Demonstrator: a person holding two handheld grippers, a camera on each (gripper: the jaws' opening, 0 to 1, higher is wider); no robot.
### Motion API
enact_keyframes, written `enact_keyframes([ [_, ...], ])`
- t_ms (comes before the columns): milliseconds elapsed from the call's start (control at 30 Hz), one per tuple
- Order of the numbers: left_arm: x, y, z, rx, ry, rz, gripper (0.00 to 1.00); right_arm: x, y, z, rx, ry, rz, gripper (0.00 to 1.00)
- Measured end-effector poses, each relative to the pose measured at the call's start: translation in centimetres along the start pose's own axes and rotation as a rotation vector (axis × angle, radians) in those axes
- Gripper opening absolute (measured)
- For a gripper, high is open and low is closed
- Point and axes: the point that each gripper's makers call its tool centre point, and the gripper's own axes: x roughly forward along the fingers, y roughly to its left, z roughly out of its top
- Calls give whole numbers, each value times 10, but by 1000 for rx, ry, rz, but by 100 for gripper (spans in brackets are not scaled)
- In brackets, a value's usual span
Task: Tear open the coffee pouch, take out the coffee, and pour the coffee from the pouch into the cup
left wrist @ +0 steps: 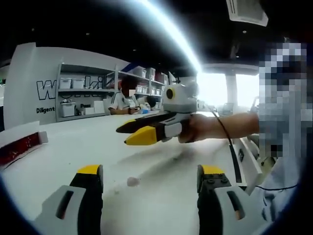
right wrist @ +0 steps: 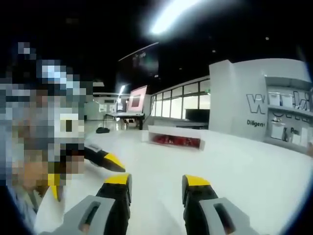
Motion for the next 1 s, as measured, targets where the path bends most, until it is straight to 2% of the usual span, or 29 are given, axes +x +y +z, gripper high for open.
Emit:
enact_keyframes([
  [1000,0,0,0,3,-1,-3,80,10,-2,-2,-8,10,-6,42],
])
